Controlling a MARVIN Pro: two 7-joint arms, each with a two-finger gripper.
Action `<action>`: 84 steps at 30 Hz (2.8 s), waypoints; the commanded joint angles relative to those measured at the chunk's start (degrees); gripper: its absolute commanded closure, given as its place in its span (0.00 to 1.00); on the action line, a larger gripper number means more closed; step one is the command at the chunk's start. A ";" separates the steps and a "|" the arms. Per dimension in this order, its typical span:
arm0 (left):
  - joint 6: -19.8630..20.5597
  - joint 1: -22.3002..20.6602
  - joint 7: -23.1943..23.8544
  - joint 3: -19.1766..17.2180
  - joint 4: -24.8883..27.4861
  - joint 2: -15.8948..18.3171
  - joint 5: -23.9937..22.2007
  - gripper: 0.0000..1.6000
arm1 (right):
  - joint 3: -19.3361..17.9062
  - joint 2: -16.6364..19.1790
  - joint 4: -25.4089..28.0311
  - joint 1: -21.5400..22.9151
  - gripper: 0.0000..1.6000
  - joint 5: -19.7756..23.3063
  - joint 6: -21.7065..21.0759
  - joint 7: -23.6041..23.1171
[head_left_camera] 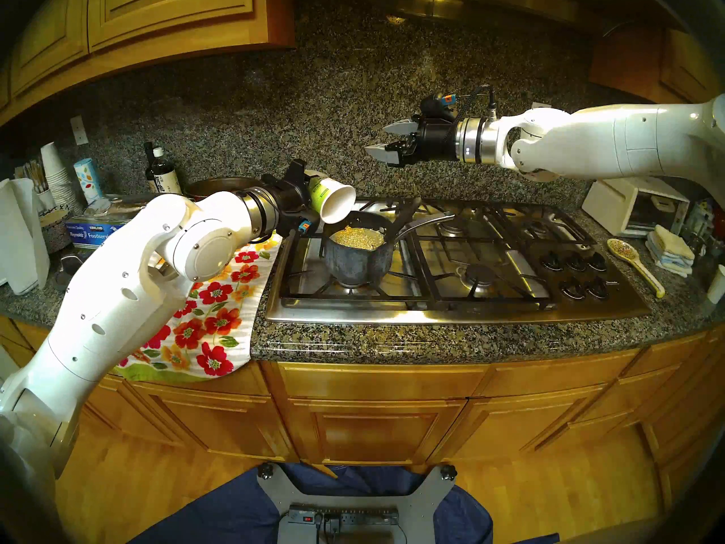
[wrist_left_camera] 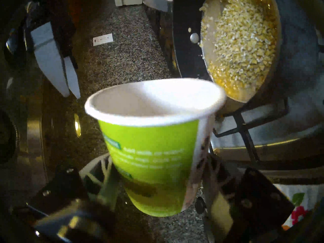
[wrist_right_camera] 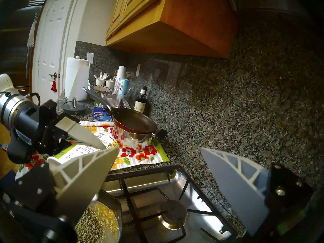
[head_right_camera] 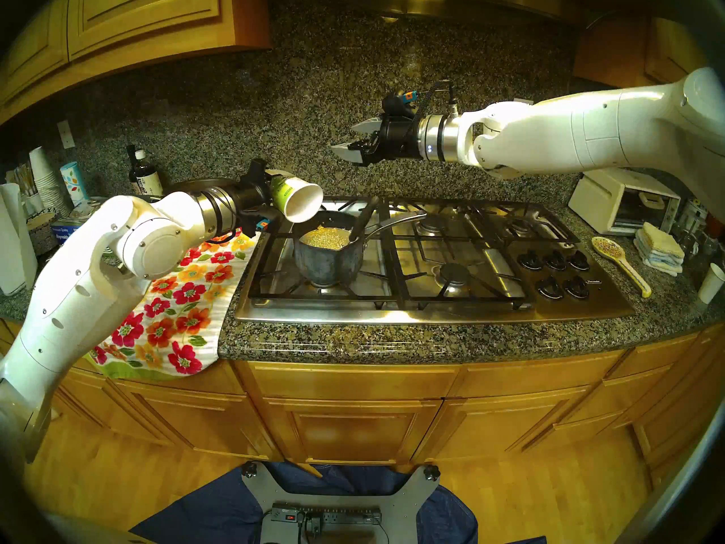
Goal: Pour oats into pot and stir with a spoon
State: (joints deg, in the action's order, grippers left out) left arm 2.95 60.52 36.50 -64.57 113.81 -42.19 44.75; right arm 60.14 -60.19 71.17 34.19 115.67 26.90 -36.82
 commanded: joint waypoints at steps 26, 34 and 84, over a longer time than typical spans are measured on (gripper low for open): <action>-3.41 8.81 20.81 -30.53 -13.65 6.40 -47.41 0.71 | -1.16 -0.10 -0.72 2.07 0.00 0.21 0.29 -0.01; -7.90 12.74 25.78 -35.95 -20.12 6.01 -55.21 0.69 | -1.17 -0.09 -0.72 2.11 0.00 0.22 0.26 -0.03; -14.69 1.47 47.48 -33.31 -63.00 -0.19 -66.82 0.63 | -1.18 -0.09 -0.72 2.12 0.00 0.23 0.25 -0.04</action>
State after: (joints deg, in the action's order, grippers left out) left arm -11.14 66.88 82.20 -97.98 53.05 -42.48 -20.89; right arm 60.14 -60.19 71.18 34.19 115.68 26.90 -36.82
